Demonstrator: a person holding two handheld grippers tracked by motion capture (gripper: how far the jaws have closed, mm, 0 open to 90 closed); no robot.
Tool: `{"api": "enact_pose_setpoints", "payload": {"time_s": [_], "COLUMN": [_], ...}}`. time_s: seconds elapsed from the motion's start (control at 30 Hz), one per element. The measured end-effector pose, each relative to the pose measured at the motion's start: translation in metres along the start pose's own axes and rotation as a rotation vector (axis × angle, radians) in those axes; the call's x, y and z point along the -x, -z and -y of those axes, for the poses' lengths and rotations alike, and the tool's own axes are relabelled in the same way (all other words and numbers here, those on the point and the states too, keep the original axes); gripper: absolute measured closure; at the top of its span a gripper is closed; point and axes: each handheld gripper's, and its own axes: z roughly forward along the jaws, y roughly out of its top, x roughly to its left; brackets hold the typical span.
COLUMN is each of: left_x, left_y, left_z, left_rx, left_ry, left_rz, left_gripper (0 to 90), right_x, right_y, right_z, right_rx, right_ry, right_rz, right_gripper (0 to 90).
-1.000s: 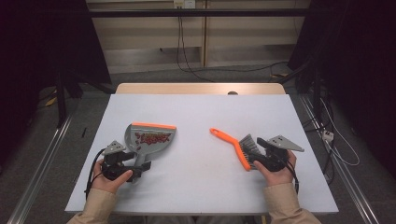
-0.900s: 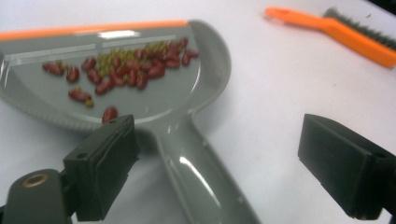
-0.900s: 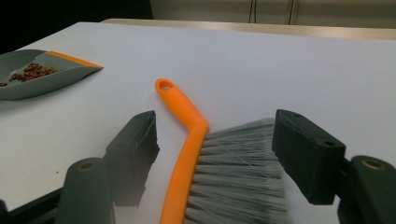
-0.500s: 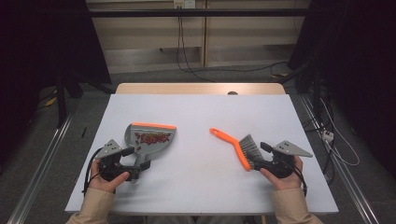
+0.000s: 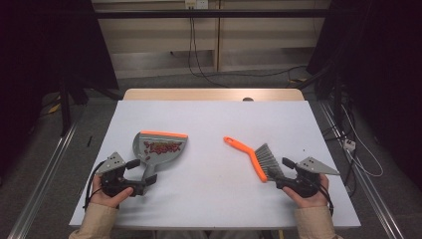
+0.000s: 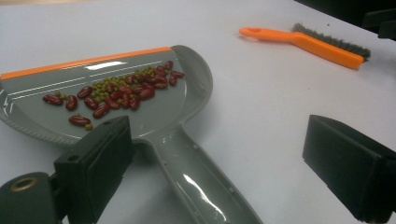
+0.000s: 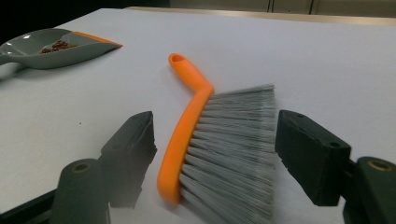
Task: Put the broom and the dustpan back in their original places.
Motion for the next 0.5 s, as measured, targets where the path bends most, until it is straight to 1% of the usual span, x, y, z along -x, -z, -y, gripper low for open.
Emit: {"api": "enact_pose_setpoints", "payload": {"time_s": [0.1, 0.17, 0.2, 0.43, 0.5], "left_x": [0.0, -0.0006, -0.0007, -0.0011, -0.0012], "left_y": [0.001, 0.0023, 0.0032, 0.0047, 0.0046], "left_z": [0.0017, 0.0039, 0.0053, 0.0068, 0.0066], "left_rx": [0.006, 0.003, -0.001, 0.015, 0.015], "left_ry": [0.002, 0.007, 0.008, 0.008, 0.004], "left_rz": [0.004, 0.009, 0.01, 0.014, 0.013], "left_gripper": [8.4, 8.3, 8.4, 8.4, 8.4], "right_x": [-0.0004, -0.0004, 0.0001, 0.0027, 0.0031], "right_y": [0.0011, 0.0022, 0.0028, 0.0049, 0.0047], "right_z": [0.0017, 0.0027, 0.0036, 0.0084, 0.0083], "right_rx": [-0.007, -0.008, -0.01, -0.024, -0.018], "right_ry": [0.014, 0.008, 0.017, 0.011, 0.011], "right_rz": [-0.003, -0.01, -0.005, -0.009, -0.009], "right_gripper": [29.1, 29.2, 29.2, 29.2, 29.3]}}
